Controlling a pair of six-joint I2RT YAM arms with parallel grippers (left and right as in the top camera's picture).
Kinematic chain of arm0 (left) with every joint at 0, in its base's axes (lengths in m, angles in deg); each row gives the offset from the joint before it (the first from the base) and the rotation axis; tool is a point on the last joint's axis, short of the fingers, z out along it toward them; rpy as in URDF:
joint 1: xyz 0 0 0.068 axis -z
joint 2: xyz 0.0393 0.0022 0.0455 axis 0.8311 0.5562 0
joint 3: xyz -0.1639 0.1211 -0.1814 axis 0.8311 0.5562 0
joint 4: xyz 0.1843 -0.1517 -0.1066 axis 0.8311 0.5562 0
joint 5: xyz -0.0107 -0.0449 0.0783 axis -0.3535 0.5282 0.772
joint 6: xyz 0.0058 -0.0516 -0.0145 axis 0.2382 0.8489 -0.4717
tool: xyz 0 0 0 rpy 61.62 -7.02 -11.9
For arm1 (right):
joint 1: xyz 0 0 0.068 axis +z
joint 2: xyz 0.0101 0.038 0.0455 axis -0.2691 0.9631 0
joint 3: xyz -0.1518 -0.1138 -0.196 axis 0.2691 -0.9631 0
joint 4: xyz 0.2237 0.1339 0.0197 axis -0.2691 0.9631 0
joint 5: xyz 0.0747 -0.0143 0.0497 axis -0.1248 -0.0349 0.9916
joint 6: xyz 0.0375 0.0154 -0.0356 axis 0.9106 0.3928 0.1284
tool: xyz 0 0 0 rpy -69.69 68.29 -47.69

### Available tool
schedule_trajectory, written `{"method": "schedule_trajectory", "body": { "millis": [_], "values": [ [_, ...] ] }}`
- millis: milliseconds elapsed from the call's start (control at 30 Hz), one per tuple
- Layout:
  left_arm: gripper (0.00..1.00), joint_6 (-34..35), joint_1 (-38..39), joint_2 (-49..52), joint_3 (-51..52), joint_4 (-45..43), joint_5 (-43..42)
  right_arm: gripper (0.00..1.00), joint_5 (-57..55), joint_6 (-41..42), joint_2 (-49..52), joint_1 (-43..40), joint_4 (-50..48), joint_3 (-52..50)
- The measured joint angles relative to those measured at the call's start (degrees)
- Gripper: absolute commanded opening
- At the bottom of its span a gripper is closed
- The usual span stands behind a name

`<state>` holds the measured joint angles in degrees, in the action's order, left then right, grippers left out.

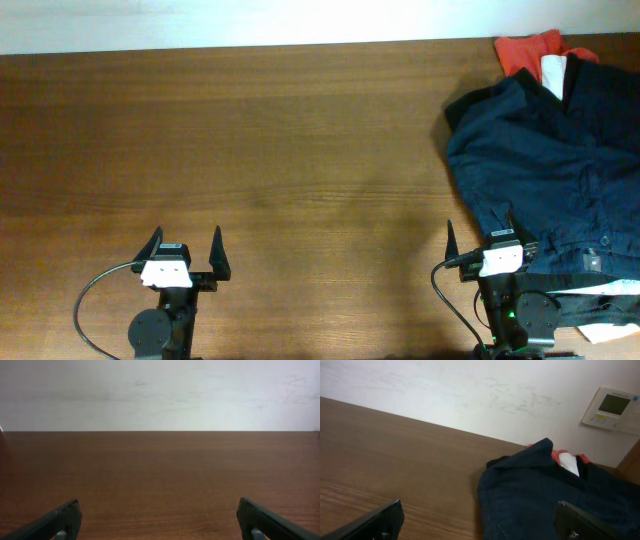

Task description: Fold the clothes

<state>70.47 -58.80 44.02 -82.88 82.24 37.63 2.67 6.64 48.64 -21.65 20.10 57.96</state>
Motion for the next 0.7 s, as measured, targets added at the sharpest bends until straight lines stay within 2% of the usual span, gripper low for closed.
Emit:
{"method": "schedule_trajectory", "body": {
  "millis": [700],
  "values": [
    [0.99,0.00,0.00,0.00,0.00,0.00,0.00,0.99,-1.99,-0.04,0.00,0.00,0.17,0.00]
  ]
}}
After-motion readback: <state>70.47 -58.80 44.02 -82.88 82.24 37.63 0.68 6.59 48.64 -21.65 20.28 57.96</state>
